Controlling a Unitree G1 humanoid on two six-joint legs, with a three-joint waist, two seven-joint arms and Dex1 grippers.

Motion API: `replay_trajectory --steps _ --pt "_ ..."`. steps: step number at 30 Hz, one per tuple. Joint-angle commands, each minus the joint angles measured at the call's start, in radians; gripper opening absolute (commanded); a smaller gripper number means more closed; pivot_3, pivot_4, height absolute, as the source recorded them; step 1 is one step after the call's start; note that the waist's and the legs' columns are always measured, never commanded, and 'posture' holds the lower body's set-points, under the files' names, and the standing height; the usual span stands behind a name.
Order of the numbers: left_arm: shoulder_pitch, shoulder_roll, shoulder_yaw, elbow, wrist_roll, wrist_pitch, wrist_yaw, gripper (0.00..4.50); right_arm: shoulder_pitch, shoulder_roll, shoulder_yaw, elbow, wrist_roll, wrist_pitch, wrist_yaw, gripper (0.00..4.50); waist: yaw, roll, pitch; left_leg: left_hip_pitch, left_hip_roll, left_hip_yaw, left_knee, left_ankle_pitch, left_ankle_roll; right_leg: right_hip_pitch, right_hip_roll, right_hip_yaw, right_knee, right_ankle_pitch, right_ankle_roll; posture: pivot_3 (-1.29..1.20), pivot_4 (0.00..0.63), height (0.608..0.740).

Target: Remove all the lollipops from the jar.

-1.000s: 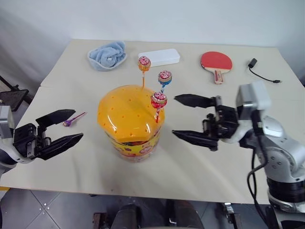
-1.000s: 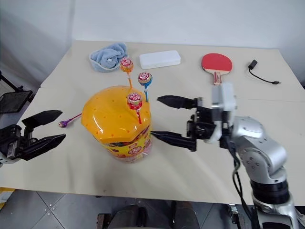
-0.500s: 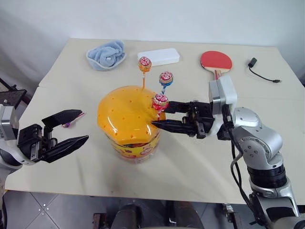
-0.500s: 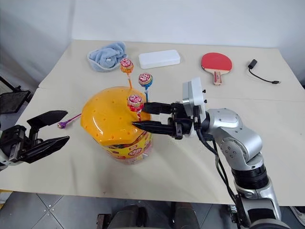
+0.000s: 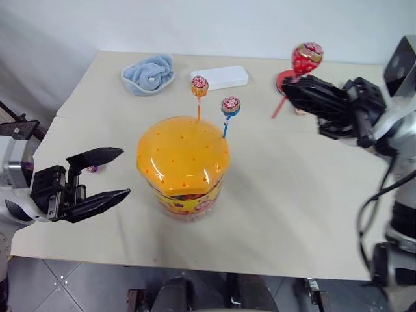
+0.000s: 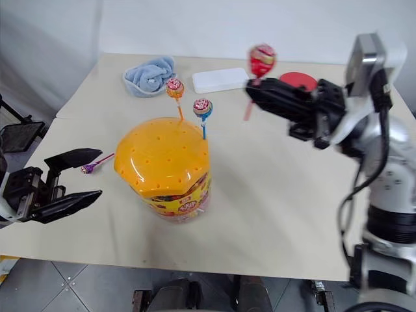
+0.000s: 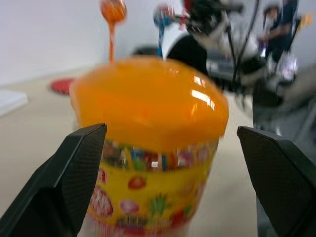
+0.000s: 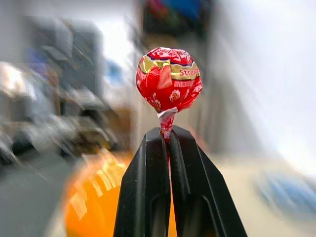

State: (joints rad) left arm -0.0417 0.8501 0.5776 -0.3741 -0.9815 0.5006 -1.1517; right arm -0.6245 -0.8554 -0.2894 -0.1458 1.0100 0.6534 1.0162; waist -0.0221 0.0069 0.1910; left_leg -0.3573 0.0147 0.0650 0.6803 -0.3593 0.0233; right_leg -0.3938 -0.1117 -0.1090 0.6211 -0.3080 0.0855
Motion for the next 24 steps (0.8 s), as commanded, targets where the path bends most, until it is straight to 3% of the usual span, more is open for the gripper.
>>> replay_trajectory --steps 1,4,8,13,14,16,22,24 --pt "-0.014 0.027 -0.007 0.002 0.038 -0.041 -0.037 4.5 0.105 -0.11 0.06 0.15 -0.264 -0.113 0.043 0.03 -0.002 0.0 0.0 0.0 0.0 0.0 0.0 0.0 0.0 0.0 0.0 0.0 0.0 0.0 0.0 0.0 0.15 0.74" --pt "-0.001 0.021 -0.005 0.037 0.057 -0.056 -0.063 4.5 0.208 -0.163 0.183 0.298 -0.523 -0.262 0.005 0.03 -0.006 0.0 0.0 -0.001 0.0 0.002 0.0 0.0 0.001 0.0 0.0 0.0 -0.001 0.001 0.001 0.0 0.15 0.74" --pt "0.03 0.013 0.009 0.032 0.048 -0.044 -0.063 4.5 0.24 -0.197 0.339 0.432 -0.833 -0.28 -0.169 0.03 -0.01 0.003 0.002 -0.001 0.0 0.007 0.001 0.001 0.0 -0.002 0.0 0.0 0.0 0.002 0.003 0.0 0.15 0.74" --pt "0.047 0.024 0.024 0.031 0.043 -0.037 -0.07 4.5 0.267 -0.153 0.312 0.49 -0.823 -0.277 -0.134 0.03 0.003 -0.001 0.001 0.002 0.0 0.005 0.002 0.005 -0.002 0.001 0.0 0.001 0.0 0.002 0.004 0.0 0.15 0.74" --pt "0.047 0.027 0.026 0.035 0.041 -0.036 -0.071 4.5 0.274 -0.151 0.291 0.492 -0.81 -0.28 -0.123 0.5 0.008 -0.001 0.001 0.003 0.0 0.004 0.002 0.005 -0.002 0.002 0.0 0.0 0.0 0.002 0.004 0.0 0.15 0.74" --pt "0.047 0.031 0.033 0.04 0.038 -0.032 -0.072 4.5 0.293 -0.155 0.244 0.487 -0.775 -0.297 -0.08 0.96 0.018 -0.001 0.001 0.003 0.0 0.004 0.002 0.005 -0.002 0.002 -0.001 0.001 -0.001 0.003 0.004 0.0 0.15 0.74" --pt "0.091 0.017 0.082 0.078 0.049 -0.03 -0.072 4.5 0.313 -0.174 0.027 0.458 -0.6 -0.545 0.191 2.88 0.016 0.005 0.004 0.0 0.0 0.003 0.001 0.005 -0.002 0.0 -0.001 0.0 -0.001 0.003 0.004 0.0 0.15 0.74" --pt "0.109 0.012 0.097 0.098 0.055 -0.035 -0.076 4.5 0.287 -0.178 0.006 0.419 -0.564 -0.566 0.243 2.88 0.01 0.006 0.005 0.0 0.0 0.005 0.001 0.005 -0.002 0.0 0.0 0.0 -0.001 0.003 0.004 0.0 0.15 0.74"
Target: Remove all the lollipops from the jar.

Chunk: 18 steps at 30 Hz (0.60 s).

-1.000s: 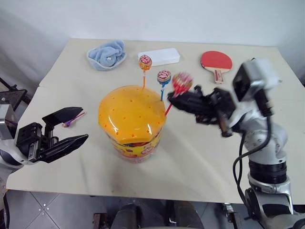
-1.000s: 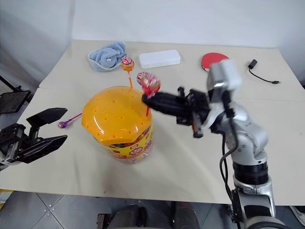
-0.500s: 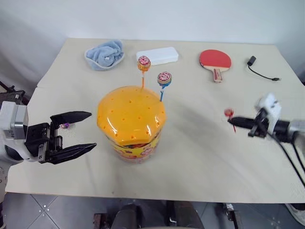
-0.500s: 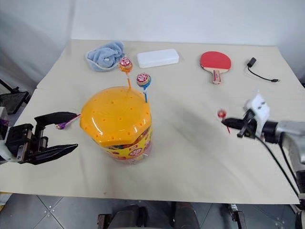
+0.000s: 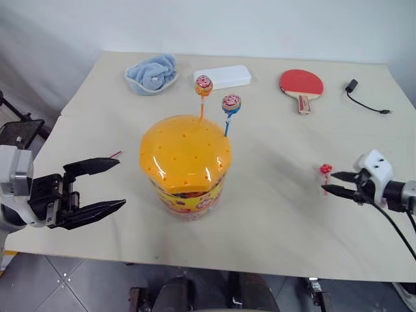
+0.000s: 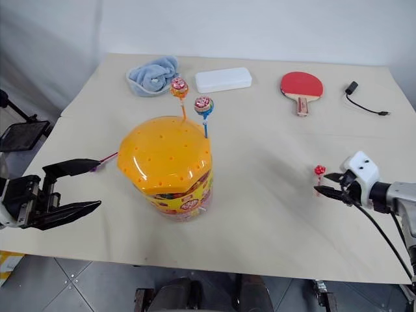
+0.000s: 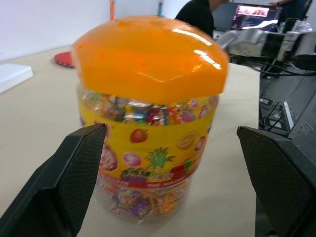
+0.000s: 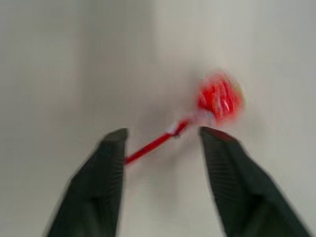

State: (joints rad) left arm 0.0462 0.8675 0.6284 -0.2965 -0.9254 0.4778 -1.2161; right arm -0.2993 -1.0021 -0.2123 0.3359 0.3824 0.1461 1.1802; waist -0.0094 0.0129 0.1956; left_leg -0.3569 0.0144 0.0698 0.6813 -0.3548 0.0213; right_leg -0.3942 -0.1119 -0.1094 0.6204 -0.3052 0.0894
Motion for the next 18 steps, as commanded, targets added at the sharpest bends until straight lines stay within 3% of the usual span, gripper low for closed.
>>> replay_trajectory --steps 1,8,13,18 --pt "0.029 -0.011 0.057 0.031 -0.004 -0.015 -0.009 4.5 -0.066 -0.016 -0.08 -0.121 0.118 -0.032 0.103 2.88 -0.006 0.0 0.0 0.0 0.0 0.0 0.0 0.0 0.0 0.0 0.0 0.0 0.0 0.0 0.0 0.0 0.15 0.74" --pt "0.079 -0.066 0.109 0.041 -0.035 -0.009 0.011 4.5 -0.264 0.237 0.024 -0.515 0.421 0.273 -0.059 2.88 -0.02 -0.003 0.001 0.002 0.001 -0.002 0.0 0.001 -0.002 0.0 0.0 0.0 0.002 0.0 -0.001 0.0 0.15 0.74" --pt "0.118 -0.087 0.13 0.017 -0.048 -0.003 0.03 4.5 -0.376 0.419 0.124 -0.596 0.456 0.336 -0.159 2.88 -0.012 -0.003 0.001 -0.003 0.001 -0.005 -0.001 0.0 -0.001 -0.004 -0.001 0.0 0.002 0.0 -0.001 0.0 0.15 0.74" --pt "0.129 -0.096 0.128 -0.022 -0.063 0.001 0.056 4.5 -0.432 0.491 0.188 -0.6 0.435 0.356 -0.168 2.88 -0.014 -0.004 0.0 -0.005 -0.001 -0.006 0.0 -0.002 0.002 -0.004 -0.002 -0.001 0.001 0.0 0.0 0.0 0.15 0.74"
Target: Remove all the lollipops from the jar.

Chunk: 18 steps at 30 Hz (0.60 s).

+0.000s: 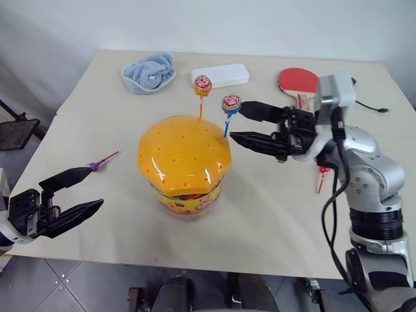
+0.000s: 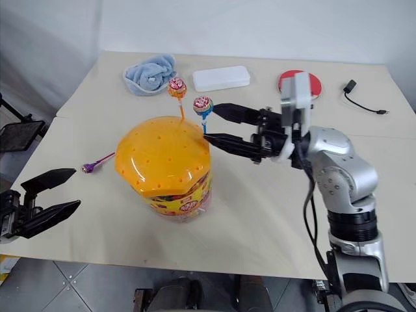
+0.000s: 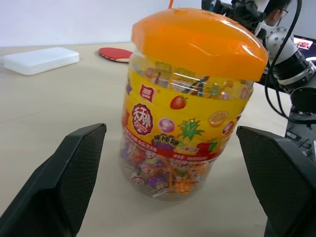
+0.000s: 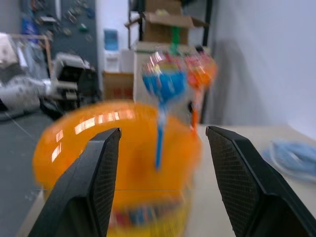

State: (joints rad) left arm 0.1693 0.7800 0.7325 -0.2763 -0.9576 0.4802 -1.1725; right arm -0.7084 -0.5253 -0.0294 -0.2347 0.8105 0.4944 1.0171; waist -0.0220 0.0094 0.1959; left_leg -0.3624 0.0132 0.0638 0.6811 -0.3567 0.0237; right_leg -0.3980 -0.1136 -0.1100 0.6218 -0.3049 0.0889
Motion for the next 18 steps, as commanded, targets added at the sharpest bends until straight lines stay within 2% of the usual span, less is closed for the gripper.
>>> replay_trajectory --steps 1,5,11,15,18 --pt "0.005 -0.008 0.023 -0.048 -0.034 0.0 0.018 4.5 -0.028 0.018 0.01 -0.031 0.01 0.015 -0.002 2.88 -0.003 0.0 0.0 0.0 0.0 0.0 0.0 0.0 0.0 0.0 0.0 0.0 0.0 0.0 0.0 0.0 0.15 0.74" --pt "-0.009 -0.012 0.01 -0.069 -0.048 0.002 0.034 4.5 -0.057 0.038 0.04 -0.016 -0.021 0.02 -0.014 1.98 -0.007 0.0 0.0 -0.001 0.0 0.0 0.0 -0.001 0.001 0.0 0.0 -0.001 0.0 0.0 0.0 0.0 0.15 0.74" --pt "-0.054 -0.015 -0.017 -0.113 -0.08 0.007 0.068 4.5 -0.054 0.02 0.016 0.006 -0.016 0.013 0.032 0.03 -0.006 0.0 0.0 -0.002 0.0 0.0 0.001 0.0 0.001 0.0 0.0 -0.002 0.0 0.0 0.001 0.0 0.15 0.74" --pt "-0.115 -0.008 -0.051 -0.147 -0.119 0.017 0.103 4.5 -0.12 0.011 -0.106 0.052 0.093 0.03 0.035 0.03 -0.005 0.0 0.0 -0.003 0.0 0.0 0.002 0.0 0.001 0.0 0.0 -0.002 0.0 0.001 0.001 0.0 0.15 0.74" --pt "-0.154 0.013 -0.096 -0.164 -0.107 0.019 0.091 4.5 -0.194 -0.084 -0.213 0.123 0.148 0.109 -0.005 0.03 -0.004 0.0 0.0 -0.003 -0.001 0.0 0.003 0.001 0.001 -0.001 0.0 -0.002 0.0 0.001 0.002 0.0 0.15 0.74"
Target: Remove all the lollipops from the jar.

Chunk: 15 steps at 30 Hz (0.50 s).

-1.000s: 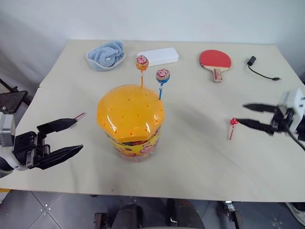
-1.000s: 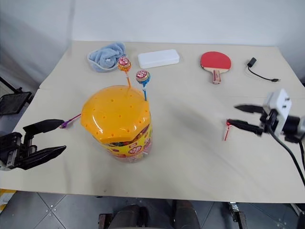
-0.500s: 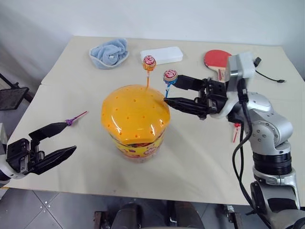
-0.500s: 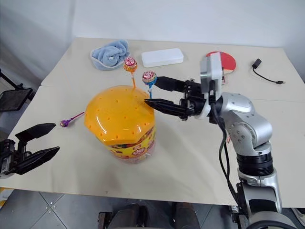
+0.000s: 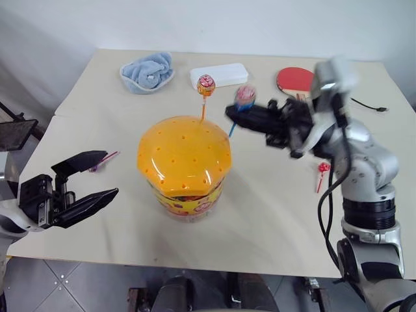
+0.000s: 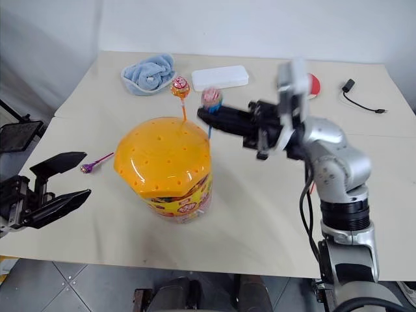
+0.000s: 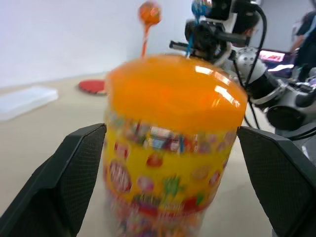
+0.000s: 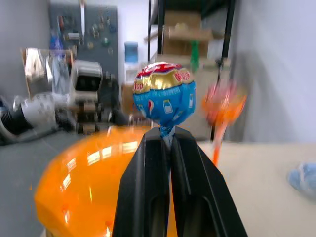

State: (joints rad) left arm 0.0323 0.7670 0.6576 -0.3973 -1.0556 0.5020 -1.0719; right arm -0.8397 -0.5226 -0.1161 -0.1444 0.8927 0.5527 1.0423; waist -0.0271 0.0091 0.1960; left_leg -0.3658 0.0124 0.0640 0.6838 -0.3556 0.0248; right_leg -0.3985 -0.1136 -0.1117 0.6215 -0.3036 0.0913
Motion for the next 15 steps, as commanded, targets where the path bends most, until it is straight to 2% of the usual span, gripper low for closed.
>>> replay_trajectory --steps 1,3,5,7,11,15 --pt "-0.023 0.04 -0.038 -0.046 0.008 -0.005 -0.026 4.5 -0.068 -0.139 -0.151 0.063 0.059 0.073 -0.025 0.03 0.003 0.0 0.0 0.0 0.0 0.0 0.0 0.0 0.0 0.0 0.0 0.0 0.0 0.0 0.0 0.0 0.15 0.74" --pt "-0.03 0.061 -0.064 -0.048 0.033 -0.011 -0.05 4.5 -0.051 -0.244 -0.166 0.123 0.012 0.091 0.009 0.03 0.004 -0.001 -0.001 -0.001 0.0 -0.002 0.0 0.0 0.0 0.0 0.0 -0.001 -0.001 0.0 0.0 0.0 0.15 0.74" --pt "-0.041 0.09 -0.091 -0.042 0.059 -0.02 -0.083 4.5 0.033 -0.411 -0.127 0.231 -0.144 0.048 0.074 0.03 0.005 -0.001 -0.001 -0.002 -0.001 -0.001 0.0 0.0 0.0 0.0 0.0 -0.001 -0.002 0.0 0.0 0.0 0.15 0.74" --pt "-0.053 0.104 -0.11 -0.028 0.074 -0.027 -0.104 4.5 0.118 -0.507 -0.109 0.364 -0.262 -0.033 0.108 0.03 0.009 -0.002 -0.001 -0.003 -0.001 -0.001 0.0 -0.001 0.001 0.0 0.0 -0.002 -0.003 0.0 0.0 0.0 0.15 0.74" --pt "-0.05 0.126 -0.13 0.016 0.13 -0.057 -0.167 4.5 0.278 -0.59 -0.05 0.578 -0.462 -0.191 0.114 0.03 0.005 -0.002 -0.001 -0.002 -0.002 0.004 0.0 -0.001 0.003 0.0 0.0 -0.001 -0.005 0.001 0.001 0.0 0.15 0.74" --pt "-0.045 0.127 -0.121 0.035 0.144 -0.065 -0.189 4.5 0.365 -0.612 0.003 0.664 -0.585 -0.253 0.102 0.03 -0.005 0.001 0.0 -0.001 0.0 0.006 0.0 0.001 0.0 0.0 0.003 -0.001 -0.003 0.001 0.001 0.0 0.15 0.74"
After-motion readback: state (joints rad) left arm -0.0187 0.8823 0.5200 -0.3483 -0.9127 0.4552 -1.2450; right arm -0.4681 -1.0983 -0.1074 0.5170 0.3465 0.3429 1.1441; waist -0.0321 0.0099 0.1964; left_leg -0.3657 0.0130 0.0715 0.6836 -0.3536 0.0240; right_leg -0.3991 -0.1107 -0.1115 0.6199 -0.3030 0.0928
